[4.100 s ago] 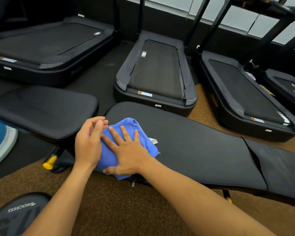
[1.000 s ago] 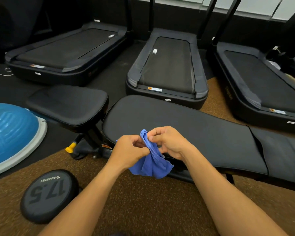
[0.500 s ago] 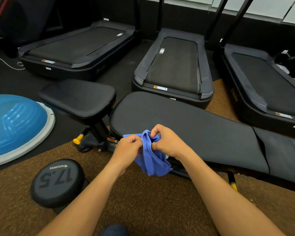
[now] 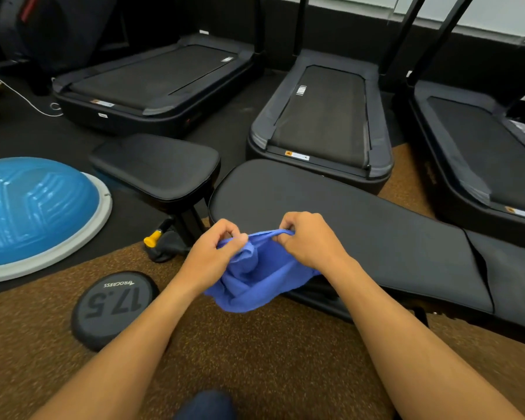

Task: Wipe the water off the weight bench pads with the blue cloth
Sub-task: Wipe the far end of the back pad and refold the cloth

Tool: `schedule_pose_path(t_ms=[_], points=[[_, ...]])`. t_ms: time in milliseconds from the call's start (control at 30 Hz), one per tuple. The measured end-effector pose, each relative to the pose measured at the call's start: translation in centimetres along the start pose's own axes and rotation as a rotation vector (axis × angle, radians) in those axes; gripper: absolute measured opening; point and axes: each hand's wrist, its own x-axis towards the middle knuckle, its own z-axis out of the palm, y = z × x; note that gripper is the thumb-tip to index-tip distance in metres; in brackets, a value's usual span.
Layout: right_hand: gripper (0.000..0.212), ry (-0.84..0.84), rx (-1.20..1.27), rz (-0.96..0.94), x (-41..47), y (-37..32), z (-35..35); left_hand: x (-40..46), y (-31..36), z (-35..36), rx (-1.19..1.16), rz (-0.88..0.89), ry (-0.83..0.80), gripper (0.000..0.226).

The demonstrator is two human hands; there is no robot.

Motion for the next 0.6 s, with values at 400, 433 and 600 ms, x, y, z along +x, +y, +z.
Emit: schedule_pose_path(t_ms=[400,433,600], points=[[0.039,-0.238,-0.196,-0.164,1.9,-6.0,3.6,-2.4,-2.6,-6.4,0.18,0.06,0.387,0.021],[0.041,-0.281,-0.225,-0.164,2.1,-6.3,4.0,-2.8,-2.9,-6.8,0.219,0.067,0.387,0.019],[0.027,-0.405,-0.39,-0.166,3.4,-6.5,5.6,-4.6,-5.6,-10.2,0.398,0.044,0.162,0.011]])
